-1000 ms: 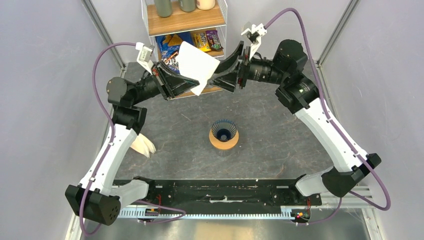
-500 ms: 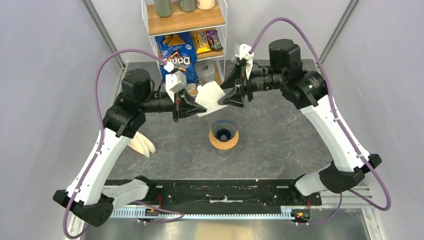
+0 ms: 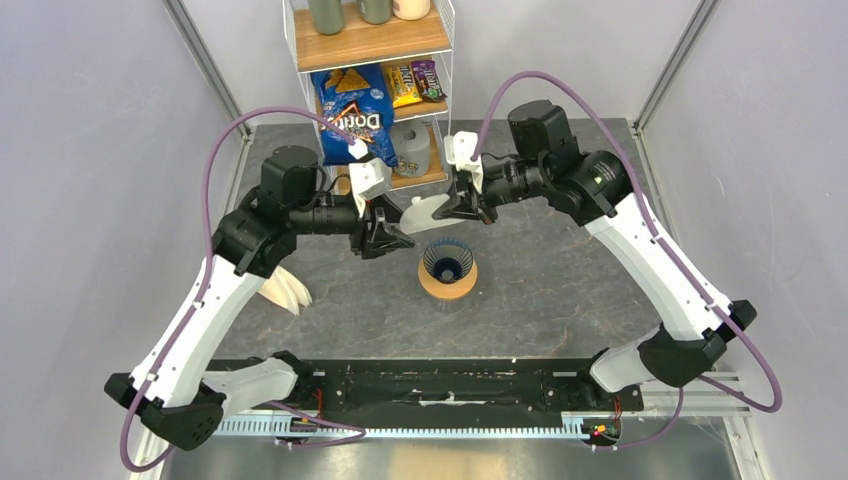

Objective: Place the coffee filter in the dripper

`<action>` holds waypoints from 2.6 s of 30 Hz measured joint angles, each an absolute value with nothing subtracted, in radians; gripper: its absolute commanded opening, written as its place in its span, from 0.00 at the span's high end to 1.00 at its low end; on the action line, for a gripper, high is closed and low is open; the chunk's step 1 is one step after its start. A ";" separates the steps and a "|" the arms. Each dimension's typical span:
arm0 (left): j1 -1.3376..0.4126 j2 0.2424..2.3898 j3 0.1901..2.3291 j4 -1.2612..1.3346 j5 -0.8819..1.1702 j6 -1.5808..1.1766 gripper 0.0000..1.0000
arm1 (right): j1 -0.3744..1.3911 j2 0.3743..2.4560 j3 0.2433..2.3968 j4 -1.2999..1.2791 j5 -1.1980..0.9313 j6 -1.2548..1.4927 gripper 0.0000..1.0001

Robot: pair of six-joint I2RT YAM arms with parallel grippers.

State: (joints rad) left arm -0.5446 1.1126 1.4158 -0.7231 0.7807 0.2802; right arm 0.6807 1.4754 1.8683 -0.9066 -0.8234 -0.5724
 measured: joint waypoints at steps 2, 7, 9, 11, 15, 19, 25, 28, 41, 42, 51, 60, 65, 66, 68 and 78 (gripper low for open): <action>-0.527 1.089 1.416 -0.741 0.783 0.278 0.42 | 0.681 1.445 1.809 -0.910 -0.815 -0.638 1.00; -0.447 0.988 1.417 -0.723 0.818 0.240 0.47 | 0.687 1.357 1.684 -0.918 -0.813 -0.796 1.00; -0.438 0.967 1.423 -0.690 0.850 0.213 0.48 | 0.699 1.322 1.645 -0.915 -0.813 -0.846 1.00; -0.438 0.963 1.433 -0.652 0.898 0.186 0.49 | 0.714 1.299 1.623 -0.909 -0.813 -0.878 1.00; -0.456 0.989 1.447 -0.593 0.975 0.130 0.51 | 0.738 1.290 1.618 -0.887 -0.811 -0.908 1.00; -0.485 1.026 1.446 -0.570 0.989 0.110 0.53 | 0.757 1.288 1.611 -0.869 -0.801 -0.914 1.00; -0.539 1.047 1.446 -0.574 0.987 0.107 0.56 | 0.786 1.288 1.610 -0.857 -0.780 -0.916 1.00; -0.559 1.047 1.446 -0.587 0.987 0.114 0.58 | 0.789 1.287 1.610 -0.846 -0.770 -0.908 1.00; -0.569 1.052 1.446 -0.604 0.946 0.121 0.65 | 0.804 1.287 1.610 -0.828 -0.765 -0.902 1.00; -0.569 1.052 1.446 -0.604 0.945 0.121 0.66 | 0.805 1.286 1.610 -0.828 -0.764 -0.901 1.00; -0.569 1.056 1.445 -0.617 0.944 0.133 0.65 | 0.810 1.284 1.610 -0.828 -0.764 -0.885 1.00; -0.569 1.056 1.438 -0.653 0.942 0.159 0.64 | 0.810 1.284 1.610 -0.822 -0.764 -0.846 1.00; -0.575 1.056 1.438 -0.656 0.926 0.168 0.65 | 0.810 1.284 1.610 -0.816 -0.766 -0.834 1.00; -0.577 1.056 1.438 -0.656 0.924 0.170 0.65 | 0.810 1.284 1.610 -0.816 -0.766 -0.833 1.00; -0.584 1.056 1.438 -0.657 0.918 0.175 0.63 | 0.811 1.284 1.610 -0.816 -0.766 -0.826 1.00; -0.618 1.056 1.436 -0.702 0.863 0.248 0.60 | 0.817 1.284 1.611 -0.795 -0.773 -0.786 1.00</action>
